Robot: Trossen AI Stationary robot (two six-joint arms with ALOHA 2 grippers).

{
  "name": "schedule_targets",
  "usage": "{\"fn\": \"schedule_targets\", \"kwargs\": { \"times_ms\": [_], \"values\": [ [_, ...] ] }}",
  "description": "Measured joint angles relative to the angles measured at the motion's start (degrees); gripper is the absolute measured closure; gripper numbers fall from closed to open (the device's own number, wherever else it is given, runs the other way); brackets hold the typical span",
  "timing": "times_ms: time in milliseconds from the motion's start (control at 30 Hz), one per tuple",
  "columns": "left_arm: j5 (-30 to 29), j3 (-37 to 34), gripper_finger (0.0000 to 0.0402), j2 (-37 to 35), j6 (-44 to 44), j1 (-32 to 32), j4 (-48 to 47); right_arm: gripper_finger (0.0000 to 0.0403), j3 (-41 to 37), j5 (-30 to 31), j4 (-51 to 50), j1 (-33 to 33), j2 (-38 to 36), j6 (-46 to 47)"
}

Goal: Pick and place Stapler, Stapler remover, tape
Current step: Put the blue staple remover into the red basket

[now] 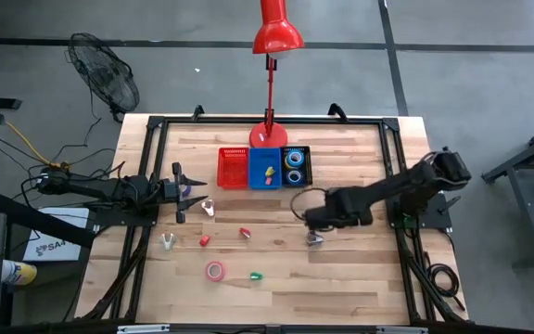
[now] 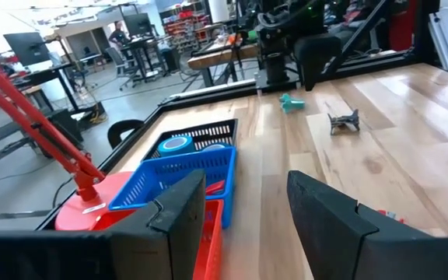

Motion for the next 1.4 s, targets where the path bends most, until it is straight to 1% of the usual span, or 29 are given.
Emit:
{"fn": "schedule_targets", "kwargs": {
  "times_ms": [200,433,667,800,1033,1400],
  "values": [
    [0.10,0.00,0.0222,0.00,0.00,0.00,0.00,0.0167,-4.64,-0.91,0.04,4.49,-1.55,8.93],
    [0.10,0.00,0.0222,-0.02,0.00,0.02,0.00,0.0166,-11.06,-3.25,2.65,5.89,-1.57,12.42],
    [0.05,0.00,0.0222,0.00,0.00,0.00,0.01,0.0167,-17.93,-3.51,8.68,4.90,-1.57,12.79],
    [-0.03,0.00,0.0222,-0.02,0.00,0.00,0.00,0.0167,-20.26,-3.43,10.98,4.18,-1.72,12.23],
    [-0.16,0.00,0.0222,-0.02,-0.02,0.02,0.00,0.0167,-22.36,-1.99,12.80,2.90,-1.84,9.88],
    [-0.16,0.00,0.0222,0.00,-0.65,0.00,-0.11,0.0167,-23.22,1.09,12.88,1.26,-2.08,7.14]
  ]
}}
